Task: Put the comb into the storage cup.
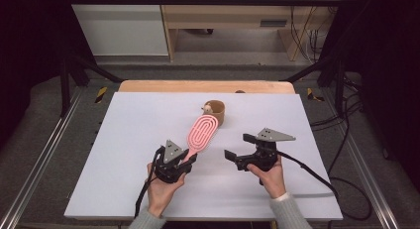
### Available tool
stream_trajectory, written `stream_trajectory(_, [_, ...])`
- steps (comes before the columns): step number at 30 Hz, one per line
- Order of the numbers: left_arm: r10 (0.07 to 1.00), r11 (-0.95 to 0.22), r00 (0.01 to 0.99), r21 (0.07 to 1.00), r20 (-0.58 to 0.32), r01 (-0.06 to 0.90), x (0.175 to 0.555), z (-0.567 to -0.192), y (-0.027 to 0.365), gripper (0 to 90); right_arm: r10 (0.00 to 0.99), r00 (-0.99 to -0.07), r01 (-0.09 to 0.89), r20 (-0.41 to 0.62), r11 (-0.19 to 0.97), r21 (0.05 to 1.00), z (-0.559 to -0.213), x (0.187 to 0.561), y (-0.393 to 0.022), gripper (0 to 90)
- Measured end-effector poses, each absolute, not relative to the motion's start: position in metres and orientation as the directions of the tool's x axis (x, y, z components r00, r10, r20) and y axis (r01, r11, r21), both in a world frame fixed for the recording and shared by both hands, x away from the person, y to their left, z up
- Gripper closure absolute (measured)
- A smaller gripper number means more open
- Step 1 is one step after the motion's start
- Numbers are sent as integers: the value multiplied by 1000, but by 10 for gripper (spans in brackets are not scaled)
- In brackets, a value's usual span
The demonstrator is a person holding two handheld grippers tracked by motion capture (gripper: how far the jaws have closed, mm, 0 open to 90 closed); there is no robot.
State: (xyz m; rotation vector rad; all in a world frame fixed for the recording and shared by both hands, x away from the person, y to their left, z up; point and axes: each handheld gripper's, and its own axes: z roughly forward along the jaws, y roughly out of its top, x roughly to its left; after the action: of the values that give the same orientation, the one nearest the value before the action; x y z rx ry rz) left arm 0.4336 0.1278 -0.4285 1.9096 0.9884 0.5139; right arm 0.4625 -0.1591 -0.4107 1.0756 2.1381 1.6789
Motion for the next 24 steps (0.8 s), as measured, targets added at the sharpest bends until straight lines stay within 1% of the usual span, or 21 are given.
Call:
stream_trajectory(17, [800,-251,597,866,-67,433,433,-439,118,689,656,-698,432,287,66,900,-411,468,-148,15])
stream_trajectory(24, [797,-259,602,867,-57,425,431,-439,113,690,655,-696,439,294,63,896,-410,471,-141,17])
